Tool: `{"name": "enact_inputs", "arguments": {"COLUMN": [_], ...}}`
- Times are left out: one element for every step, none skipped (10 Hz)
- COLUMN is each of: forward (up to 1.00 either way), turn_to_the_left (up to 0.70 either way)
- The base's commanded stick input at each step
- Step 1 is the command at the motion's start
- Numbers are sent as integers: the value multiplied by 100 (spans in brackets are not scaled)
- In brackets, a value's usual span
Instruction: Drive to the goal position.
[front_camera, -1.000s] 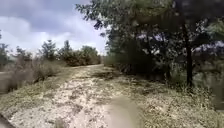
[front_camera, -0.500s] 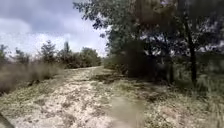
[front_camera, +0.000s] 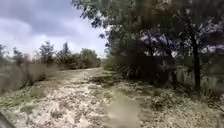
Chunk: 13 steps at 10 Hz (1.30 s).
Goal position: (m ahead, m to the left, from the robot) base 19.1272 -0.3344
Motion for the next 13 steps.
{"name": "enact_inputs", "arguments": {"forward": [50,50,50,50,50,50,50,50,50,50,50,50,50], "turn_to_the_left": [0,6,35,50,50,50,0,0,0,0,0,0,0]}}
